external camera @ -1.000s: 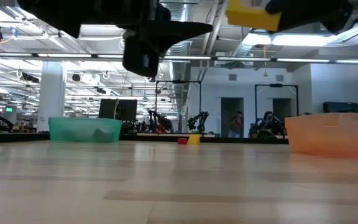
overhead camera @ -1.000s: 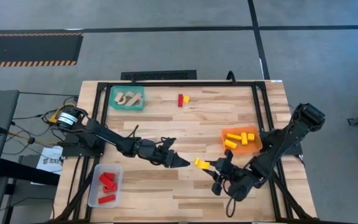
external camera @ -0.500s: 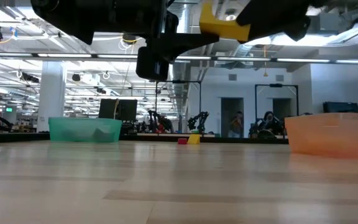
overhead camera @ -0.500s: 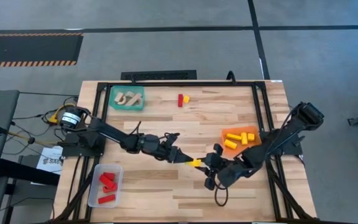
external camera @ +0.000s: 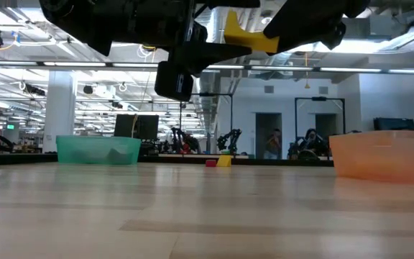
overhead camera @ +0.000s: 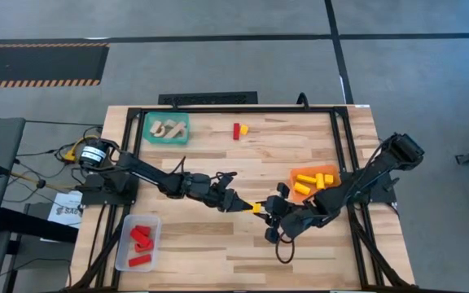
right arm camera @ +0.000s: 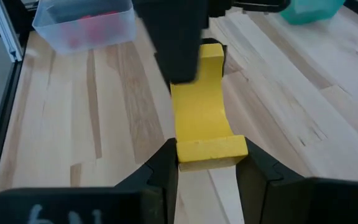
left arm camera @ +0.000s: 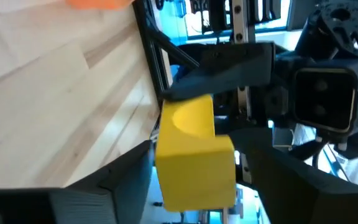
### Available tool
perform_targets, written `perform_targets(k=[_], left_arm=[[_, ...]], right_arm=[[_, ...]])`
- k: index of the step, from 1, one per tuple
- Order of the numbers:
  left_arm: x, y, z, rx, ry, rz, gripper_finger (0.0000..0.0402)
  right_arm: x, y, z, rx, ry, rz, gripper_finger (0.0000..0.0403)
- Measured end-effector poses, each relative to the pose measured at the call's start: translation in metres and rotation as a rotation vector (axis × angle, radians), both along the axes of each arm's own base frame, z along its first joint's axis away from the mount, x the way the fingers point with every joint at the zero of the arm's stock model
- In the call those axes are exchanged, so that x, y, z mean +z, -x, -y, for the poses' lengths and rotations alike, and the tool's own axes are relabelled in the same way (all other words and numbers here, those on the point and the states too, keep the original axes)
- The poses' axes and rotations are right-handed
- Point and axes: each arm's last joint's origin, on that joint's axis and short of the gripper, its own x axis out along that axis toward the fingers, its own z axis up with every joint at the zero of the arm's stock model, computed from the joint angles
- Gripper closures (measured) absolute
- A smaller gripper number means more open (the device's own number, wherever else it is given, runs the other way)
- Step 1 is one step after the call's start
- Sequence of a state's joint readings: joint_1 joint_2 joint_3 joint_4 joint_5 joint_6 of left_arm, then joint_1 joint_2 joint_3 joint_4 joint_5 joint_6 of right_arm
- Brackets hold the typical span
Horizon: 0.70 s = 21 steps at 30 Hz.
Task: Sort & place blocks by color
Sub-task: Put the yellow block into the orange bin
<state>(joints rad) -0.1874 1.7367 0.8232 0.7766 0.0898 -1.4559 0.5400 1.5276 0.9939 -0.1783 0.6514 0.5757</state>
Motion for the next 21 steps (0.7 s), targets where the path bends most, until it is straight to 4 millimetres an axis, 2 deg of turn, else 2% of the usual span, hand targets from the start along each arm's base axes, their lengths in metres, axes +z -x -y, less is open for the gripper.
perform_targets(k=[13,21], left_arm=[[-0.0011,-0.0002,-0.0021,0.005,0.007,-0.013,0.0288],[-0.0013,-0.0002,-0.0023,0.011,0.002,-0.014,0.0296]], right_arm=[[0.0,0.0003,0.0001,0.005,0.014,-0.005,0.028],[-0.0001,0.0004,-0.0001,0.008,0.018,-0.006,0.0268]])
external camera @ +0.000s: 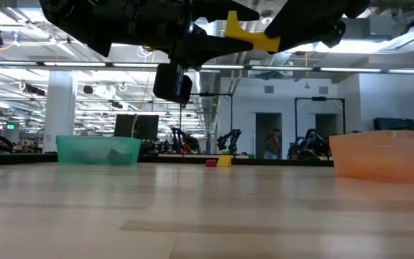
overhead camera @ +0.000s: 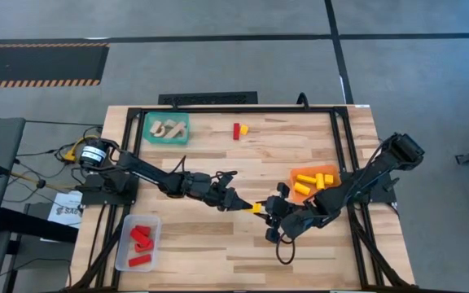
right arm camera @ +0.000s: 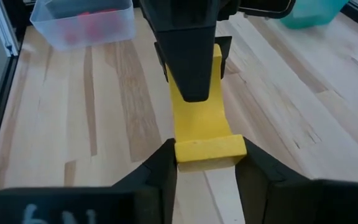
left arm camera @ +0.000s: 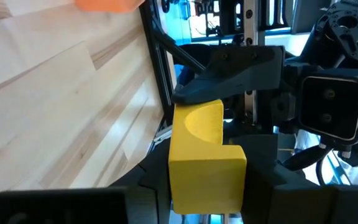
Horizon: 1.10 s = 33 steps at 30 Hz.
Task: Sort & place blocks by color
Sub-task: Put the yellow block into the orange bin
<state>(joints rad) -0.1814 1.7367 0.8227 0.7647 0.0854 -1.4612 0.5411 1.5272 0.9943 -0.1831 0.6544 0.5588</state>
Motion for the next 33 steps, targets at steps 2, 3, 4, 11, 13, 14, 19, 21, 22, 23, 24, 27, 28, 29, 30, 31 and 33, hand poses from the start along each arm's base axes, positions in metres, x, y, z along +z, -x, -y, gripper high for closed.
perform_targets(k=[2,3,4,11,13,14,19,21,22,23,24,27,28,29,30,31,33], left_arm=[[0.0,0.0,0.0,0.001,-0.007,0.001,0.0296],[0.0,0.0,0.0,0.002,-0.012,-0.001,0.0296],[-0.001,0.0,0.0,0.002,-0.019,-0.001,0.0296],[-0.001,0.0,-0.001,0.018,-0.034,-0.008,0.0296],[-0.002,0.0,-0.002,0.022,-0.038,-0.009,0.0296],[-0.002,0.0,-0.003,0.024,-0.041,-0.015,0.0296],[-0.006,0.0,-0.008,0.06,-0.064,-0.052,0.0297],[-0.009,0.0,-0.011,0.095,-0.077,-0.09,0.0299],[-0.01,-0.001,-0.013,0.11,-0.087,-0.114,0.0299],[-0.009,-0.003,-0.016,0.12,-0.107,-0.135,0.0299],[-0.007,-0.006,-0.018,0.129,-0.136,-0.159,0.0299],[0.006,-0.022,-0.028,0.141,-0.249,-0.203,0.0299],[0.01,-0.03,-0.031,0.138,-0.288,-0.198,0.0299],[0.014,-0.036,-0.034,0.134,-0.328,-0.21,0.0299],[0.016,-0.045,-0.037,0.133,-0.37,-0.213,0.0299],[0.019,-0.057,-0.04,0.131,-0.407,-0.204,0.0299],[0.015,-0.076,-0.046,0.108,-0.478,-0.241,0.0299]], right_arm=[[0.0,0.0,-0.001,0.002,-0.006,0.002,0.0249],[0.0,0.001,-0.002,0.001,-0.012,0.005,0.0237],[0.0,0.001,-0.002,-0.002,-0.021,0.008,0.0223],[0.011,0.009,-0.003,0.01,-0.049,0.028,0.0127],[0.016,0.015,-0.002,0.005,-0.066,0.027,0.0113],[0.019,0.018,-0.001,0.001,-0.078,0.027,0.0109],[0.032,0.041,0.002,-0.034,-0.139,0.002,0.0105],[0.035,0.05,0.003,-0.052,-0.152,-0.016,0.0107],[0.035,0.054,0.004,-0.062,-0.149,-0.028,0.0107],[0.035,0.058,0.005,-0.073,-0.143,-0.041,0.0108],[0.036,0.062,0.006,-0.08,-0.141,-0.051,0.0108],[0.038,0.071,0.011,-0.097,-0.133,-0.088,0.0109],[0.039,0.074,0.012,-0.098,-0.128,-0.098,0.0109],[0.039,0.077,0.014,-0.1,-0.123,-0.106,0.0109],[0.041,0.079,0.016,-0.101,-0.117,-0.114,0.0109],[0.042,0.082,0.017,-0.1,-0.11,-0.122,0.0109],[0.045,0.09,0.021,-0.091,-0.098,-0.137,0.0109]])
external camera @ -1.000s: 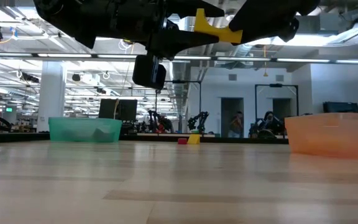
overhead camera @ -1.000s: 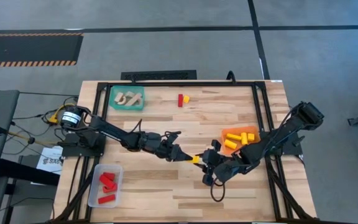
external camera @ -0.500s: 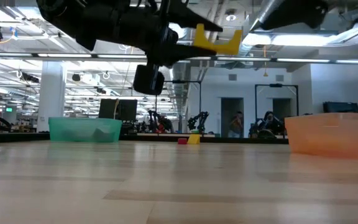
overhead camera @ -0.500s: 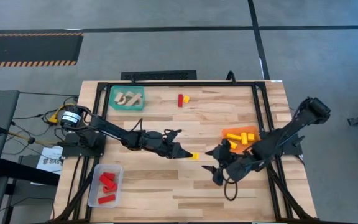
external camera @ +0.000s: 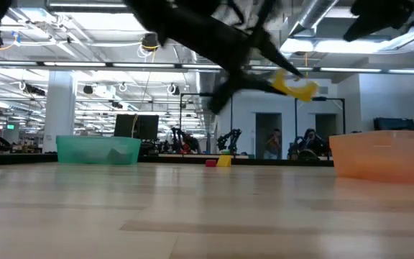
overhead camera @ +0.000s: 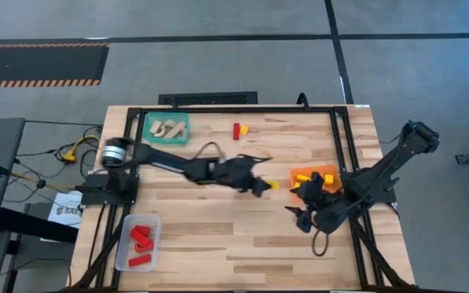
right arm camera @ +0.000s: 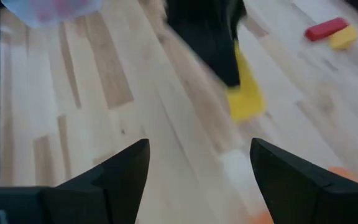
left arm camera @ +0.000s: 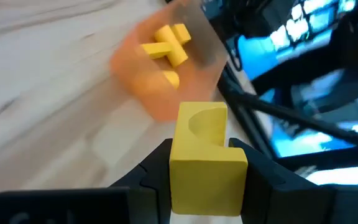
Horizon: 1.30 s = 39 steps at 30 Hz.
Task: Sort & place blocks by color
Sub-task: Put the yellow block into the orange bin, then put the red block into the transparent bin
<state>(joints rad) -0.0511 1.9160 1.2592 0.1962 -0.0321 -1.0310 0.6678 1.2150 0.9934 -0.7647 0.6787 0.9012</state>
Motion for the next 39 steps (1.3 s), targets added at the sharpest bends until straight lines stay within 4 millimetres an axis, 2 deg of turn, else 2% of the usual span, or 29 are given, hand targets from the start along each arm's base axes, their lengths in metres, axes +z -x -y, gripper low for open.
perform_targets(k=[4,6,9,13,20,23,26,29,32,35,39], left_arm=[[-0.012,-0.043,-0.007,-0.092,-0.099,-0.008,0.0299],[-0.011,-0.064,-0.011,-0.108,-0.172,0.049,0.0299],[-0.006,-0.089,-0.016,-0.137,-0.331,0.104,0.0299],[-0.015,-0.121,-0.02,-0.189,-0.494,0.125,0.0299],[-0.037,-0.156,-0.024,-0.275,-0.634,0.11,0.0299],[-0.033,-0.161,-0.025,-0.292,-0.766,0.137,0.0283],[-0.034,-0.162,-0.026,-0.307,-0.874,0.124,0.0234],[-0.037,-0.161,-0.029,-0.351,-0.859,0.121,0.0175],[-0.031,-0.158,-0.034,-0.366,-0.79,0.111,0.0126],[-0.012,-0.147,-0.044,-0.35,-0.746,0.004,0.0097],[0.036,-0.122,-0.058,-0.329,-0.851,-0.143,0.0092]], right_arm=[[0.01,0.019,0.009,0.003,-0.008,-0.013,0.0109],[0.016,0.03,0.013,-0.004,-0.027,-0.005,0.0109],[0.022,0.044,0.018,-0.007,-0.043,0.009,0.0109],[0.028,0.057,0.023,0.004,-0.042,0.036,0.0109],[0.033,0.067,0.031,0.006,-0.045,0.046,0.0109],[0.035,0.069,0.033,0.006,-0.051,0.052,0.0109],[0.035,0.07,0.034,0.007,-0.053,0.054,0.0109],[0.035,0.07,0.034,0.006,-0.049,0.051,0.0109],[0.035,0.07,0.035,0.005,-0.042,0.046,0.0109],[0.035,0.07,0.035,-0.005,-0.028,0.058,0.0109],[0.035,0.07,0.036,-0.022,-0.002,0.077,0.0109]])
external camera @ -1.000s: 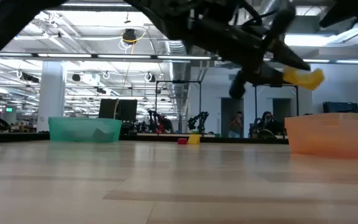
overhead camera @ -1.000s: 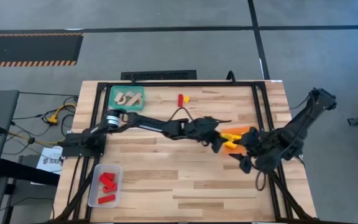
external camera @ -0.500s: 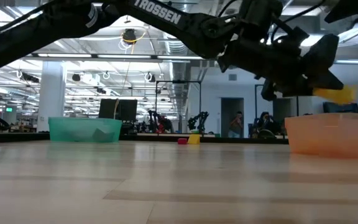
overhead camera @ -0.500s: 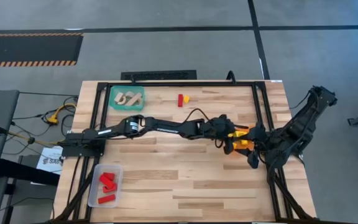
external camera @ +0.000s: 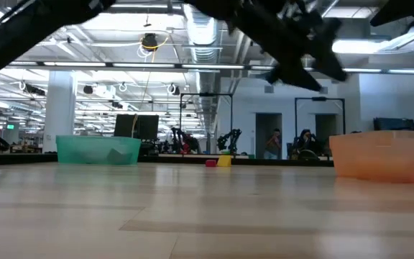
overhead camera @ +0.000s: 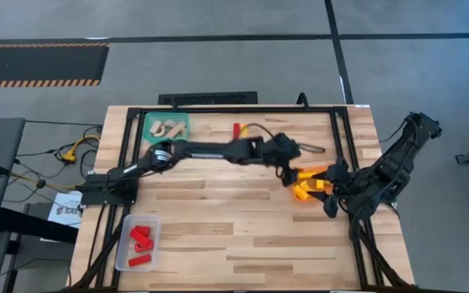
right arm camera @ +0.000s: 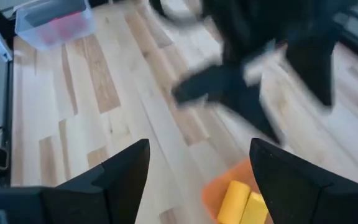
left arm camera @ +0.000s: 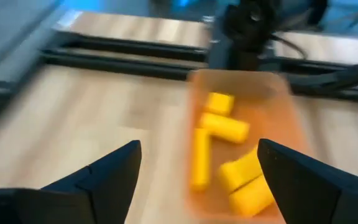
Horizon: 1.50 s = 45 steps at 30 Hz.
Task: Sort & place blocks by color
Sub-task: Put the red block into the transparent bin
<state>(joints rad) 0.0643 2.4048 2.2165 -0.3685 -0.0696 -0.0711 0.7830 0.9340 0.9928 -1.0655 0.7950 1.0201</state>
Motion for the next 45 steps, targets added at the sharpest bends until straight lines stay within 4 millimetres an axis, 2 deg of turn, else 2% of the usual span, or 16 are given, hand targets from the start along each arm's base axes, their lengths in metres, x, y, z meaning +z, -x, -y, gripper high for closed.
perform_targets(k=[4,9,13,18,21,26,30,36,40,45], left_arm=[[0.031,0.026,-0.01,0.039,-0.104,-0.127,0.0104],[0.056,0.065,-0.025,0.108,-0.128,-0.336,0.0122],[0.057,0.09,-0.041,0.164,-0.108,-0.453,0.0137],[0.065,0.121,-0.062,0.265,-0.112,-0.404,0.0152],[0.049,0.136,-0.084,0.349,-0.068,-0.384,0.0156],[0.018,0.157,-0.127,0.515,0.142,-0.374,0.0157],[-0.007,0.163,-0.149,0.603,0.29,-0.39,0.0157],[-0.034,0.167,-0.176,0.67,0.357,-0.449,0.0157],[-0.044,0.166,-0.189,0.703,0.383,-0.438,0.0154],[-0.057,0.166,-0.212,0.713,0.553,-0.359,0.0144]], right_arm=[[0.0,0.0,0.001,-0.017,0.033,0.015,0.0109],[0.0,-0.002,0.004,-0.044,0.048,0.018,0.0109],[-0.009,-0.007,0.011,-0.098,0.062,-0.004,0.0109],[-0.023,-0.017,0.028,-0.15,0.035,-0.074,0.0109],[-0.025,-0.03,0.039,-0.143,0.009,-0.075,0.0109],[-0.028,-0.054,0.067,-0.184,-0.056,-0.011,0.0109],[-0.035,-0.069,0.094,-0.271,-0.14,0.001,0.0109],[-0.047,-0.086,0.125,-0.378,-0.256,-0.019,0.0109],[-0.057,-0.095,0.132,-0.38,-0.295,-0.055,0.0109],[-0.067,-0.106,0.131,-0.35,-0.32,-0.094,0.0109]])
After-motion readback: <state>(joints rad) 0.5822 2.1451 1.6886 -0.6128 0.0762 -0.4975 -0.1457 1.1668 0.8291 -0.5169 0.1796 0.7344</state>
